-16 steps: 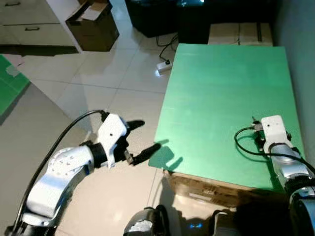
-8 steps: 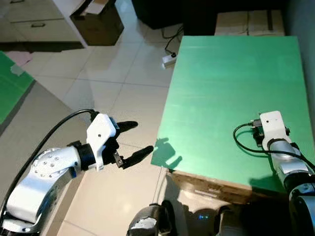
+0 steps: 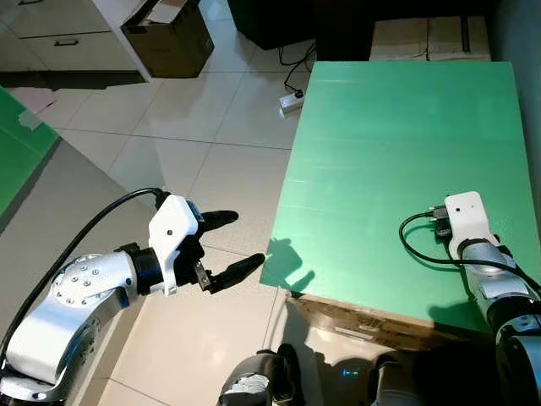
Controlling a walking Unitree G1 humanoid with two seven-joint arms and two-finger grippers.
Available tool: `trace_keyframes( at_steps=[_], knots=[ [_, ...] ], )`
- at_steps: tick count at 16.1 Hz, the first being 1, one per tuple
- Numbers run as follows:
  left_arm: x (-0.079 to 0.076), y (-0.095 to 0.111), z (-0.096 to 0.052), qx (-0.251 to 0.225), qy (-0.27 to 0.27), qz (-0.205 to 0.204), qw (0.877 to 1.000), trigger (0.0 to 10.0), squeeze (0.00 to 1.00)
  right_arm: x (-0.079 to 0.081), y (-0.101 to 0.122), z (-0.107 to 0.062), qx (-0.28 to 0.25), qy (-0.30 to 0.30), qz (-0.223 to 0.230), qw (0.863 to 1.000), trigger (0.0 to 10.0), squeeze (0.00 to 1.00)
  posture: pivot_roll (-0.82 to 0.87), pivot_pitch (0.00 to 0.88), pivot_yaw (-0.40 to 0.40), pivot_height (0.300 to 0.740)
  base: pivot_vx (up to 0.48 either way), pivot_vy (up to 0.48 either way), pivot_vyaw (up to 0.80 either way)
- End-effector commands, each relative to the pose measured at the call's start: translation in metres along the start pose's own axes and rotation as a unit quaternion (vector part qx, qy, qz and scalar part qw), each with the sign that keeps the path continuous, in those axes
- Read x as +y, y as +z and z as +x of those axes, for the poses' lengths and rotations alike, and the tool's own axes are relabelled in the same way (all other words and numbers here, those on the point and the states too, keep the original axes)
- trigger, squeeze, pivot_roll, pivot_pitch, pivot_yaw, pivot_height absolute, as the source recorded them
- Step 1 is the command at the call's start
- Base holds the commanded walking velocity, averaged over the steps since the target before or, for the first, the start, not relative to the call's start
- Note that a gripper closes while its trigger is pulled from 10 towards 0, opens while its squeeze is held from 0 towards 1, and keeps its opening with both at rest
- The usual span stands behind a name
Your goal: Hang keys on a hook
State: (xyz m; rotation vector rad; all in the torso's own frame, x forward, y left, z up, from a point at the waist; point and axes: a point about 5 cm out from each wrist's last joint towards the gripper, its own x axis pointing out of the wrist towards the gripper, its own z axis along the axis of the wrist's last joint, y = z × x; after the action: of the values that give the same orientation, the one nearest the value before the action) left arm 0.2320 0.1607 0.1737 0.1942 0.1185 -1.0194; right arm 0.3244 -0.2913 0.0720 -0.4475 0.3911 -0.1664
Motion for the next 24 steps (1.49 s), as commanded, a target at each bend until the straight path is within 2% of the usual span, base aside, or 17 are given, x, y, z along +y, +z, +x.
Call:
trace_keyframes(
  at_steps=[1,13,17,19,21,24],
  knots=[
    [0.001,0.001,-0.003,0.009,-0.005,0.002,1.0,10.0,0.0,0.006,-0.008,-0.001,0.018,0.01,0.007,1.0,0.0,0.0,0.16,0.24,0.291,0.74,0.0,0.0,0.0],
    [0.004,-0.002,0.002,0.006,-0.004,0.003,1.0,10.0,0.0,-0.001,-0.006,-0.001,0.021,-0.004,0.028,0.999,0.0,0.0,0.14,0.224,0.297,0.74,0.0,0.0,0.0],
    [0.007,0.004,0.007,0.002,-0.003,0.007,1.0,10.0,0.0,-0.003,-0.004,0.0,0.018,-0.006,0.033,0.999,0.0,0.0,0.13,0.212,0.303,0.74,0.0,0.0,0.0],
    [0.008,0.003,0.007,0.001,-0.001,0.009,1.0,10.0,0.0,0.005,-0.004,-0.001,0.006,-0.003,0.035,0.999,0.0,0.0,0.13,0.205,0.307,0.74,0.0,0.0,0.0],
    [0.009,0.001,0.007,0.001,0.002,0.01,1.0,10.0,0.0,0.03,0.004,-0.001,-0.028,0.009,0.046,0.999,0.0,0.0,0.12,0.193,0.306,0.74,0.0,0.0,0.0],
    [0.008,0.0,0.009,-0.003,0.001,0.01,1.0,10.0,0.0,0.058,0.002,-0.008,-0.053,0.012,0.061,0.997,0.0,0.0,0.11,0.176,0.307,0.74,0.0,0.0,0.0]
  ],
)
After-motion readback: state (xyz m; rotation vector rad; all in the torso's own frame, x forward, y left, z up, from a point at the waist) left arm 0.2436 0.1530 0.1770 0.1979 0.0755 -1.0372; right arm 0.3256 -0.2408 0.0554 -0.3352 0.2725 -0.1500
